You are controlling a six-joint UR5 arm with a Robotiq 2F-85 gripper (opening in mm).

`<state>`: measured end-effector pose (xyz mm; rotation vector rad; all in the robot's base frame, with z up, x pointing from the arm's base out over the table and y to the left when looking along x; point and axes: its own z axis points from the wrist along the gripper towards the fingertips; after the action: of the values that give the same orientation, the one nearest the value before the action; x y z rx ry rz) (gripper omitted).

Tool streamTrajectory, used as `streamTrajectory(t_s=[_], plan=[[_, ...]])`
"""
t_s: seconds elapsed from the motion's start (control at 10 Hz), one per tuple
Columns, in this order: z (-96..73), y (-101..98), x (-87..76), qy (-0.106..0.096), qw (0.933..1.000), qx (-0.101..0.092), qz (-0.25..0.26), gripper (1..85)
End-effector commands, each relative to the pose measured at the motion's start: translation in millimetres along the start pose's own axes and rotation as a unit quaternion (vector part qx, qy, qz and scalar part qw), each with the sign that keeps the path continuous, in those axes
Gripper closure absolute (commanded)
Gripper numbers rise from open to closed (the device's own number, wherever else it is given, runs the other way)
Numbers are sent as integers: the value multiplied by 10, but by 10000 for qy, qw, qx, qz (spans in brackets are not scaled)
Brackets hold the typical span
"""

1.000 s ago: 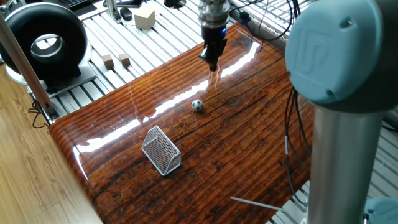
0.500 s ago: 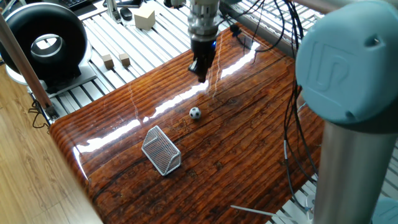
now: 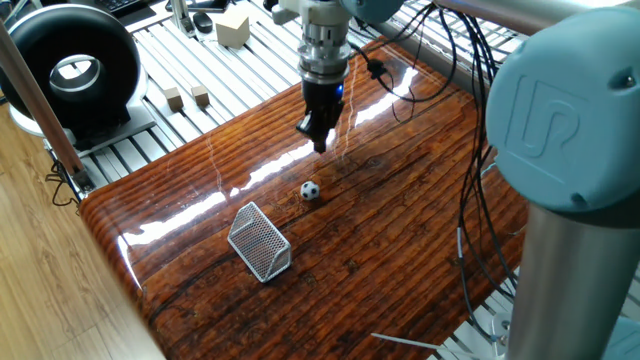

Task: Push the soccer ball into the goal

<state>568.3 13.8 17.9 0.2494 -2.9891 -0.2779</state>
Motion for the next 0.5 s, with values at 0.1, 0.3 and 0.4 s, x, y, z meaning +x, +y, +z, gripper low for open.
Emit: streamTrajectory(t_s=[0.1,0.3,0.4], plan=[[39,113,106,-36,9989,-119,463,847],[31,-67,65,-71,9988,191,450,847],[18,-248,87,-37,9980,541,335,847]])
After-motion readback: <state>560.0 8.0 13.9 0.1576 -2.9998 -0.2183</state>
